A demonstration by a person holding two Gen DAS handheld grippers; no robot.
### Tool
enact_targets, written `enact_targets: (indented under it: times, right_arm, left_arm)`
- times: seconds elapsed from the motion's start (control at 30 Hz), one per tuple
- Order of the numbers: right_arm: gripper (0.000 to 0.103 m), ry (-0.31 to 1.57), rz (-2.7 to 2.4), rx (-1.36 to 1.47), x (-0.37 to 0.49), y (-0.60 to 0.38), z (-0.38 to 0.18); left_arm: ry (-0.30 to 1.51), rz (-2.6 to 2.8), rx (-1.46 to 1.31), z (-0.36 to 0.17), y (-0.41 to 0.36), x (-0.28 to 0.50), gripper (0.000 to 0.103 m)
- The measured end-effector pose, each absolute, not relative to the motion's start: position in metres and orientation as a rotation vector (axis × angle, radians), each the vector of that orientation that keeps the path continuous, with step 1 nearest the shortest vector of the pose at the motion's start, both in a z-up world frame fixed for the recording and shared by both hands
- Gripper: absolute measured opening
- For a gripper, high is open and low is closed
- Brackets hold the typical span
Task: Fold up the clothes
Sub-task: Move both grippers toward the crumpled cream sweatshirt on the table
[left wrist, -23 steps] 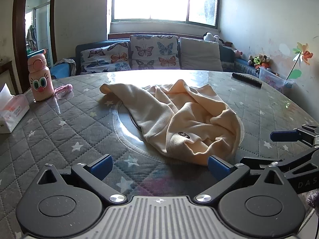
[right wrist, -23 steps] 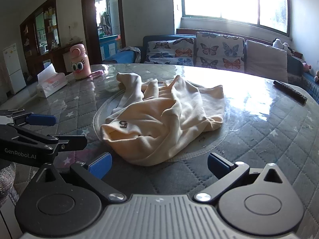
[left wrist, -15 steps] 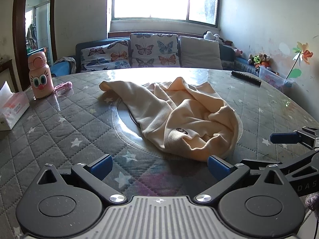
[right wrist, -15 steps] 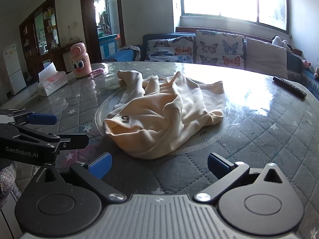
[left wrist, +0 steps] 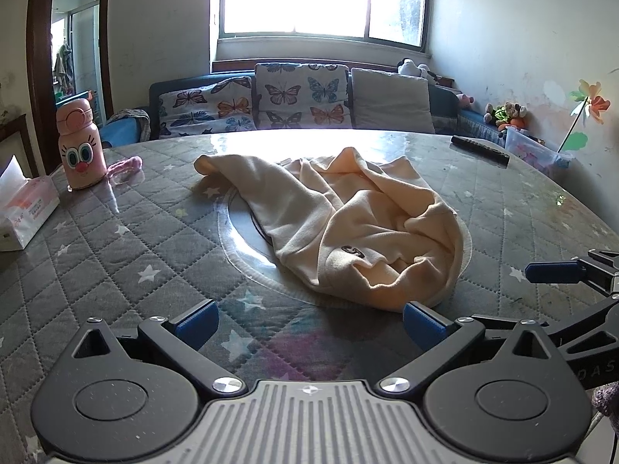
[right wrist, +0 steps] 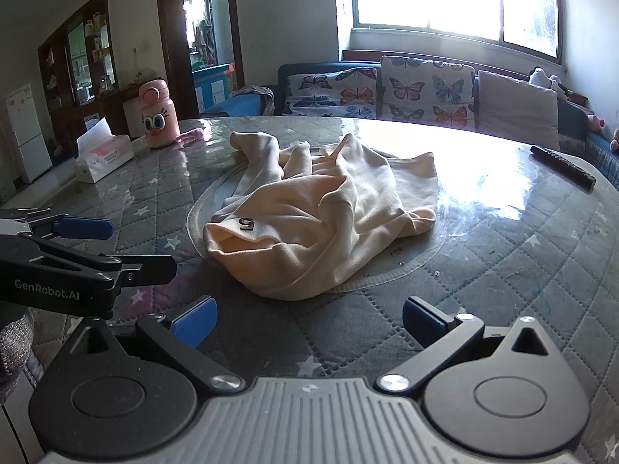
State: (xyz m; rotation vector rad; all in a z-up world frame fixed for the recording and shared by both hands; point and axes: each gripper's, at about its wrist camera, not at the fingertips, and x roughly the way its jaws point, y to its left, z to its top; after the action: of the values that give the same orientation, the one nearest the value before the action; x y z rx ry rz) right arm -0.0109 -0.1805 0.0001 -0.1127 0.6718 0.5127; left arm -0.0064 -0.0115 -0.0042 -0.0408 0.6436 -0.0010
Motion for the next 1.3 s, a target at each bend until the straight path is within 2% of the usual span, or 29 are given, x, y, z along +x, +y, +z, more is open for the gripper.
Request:
enact_targets:
  times: [1.3]
  right_arm:
    - [0.103, 0.712, 0.522, -0.125, 0.020, -0.172, -0.003]
  left_arm:
    - [0.665, 0.014, -0.025, 0.000, -0.001, 0.032, 0.103]
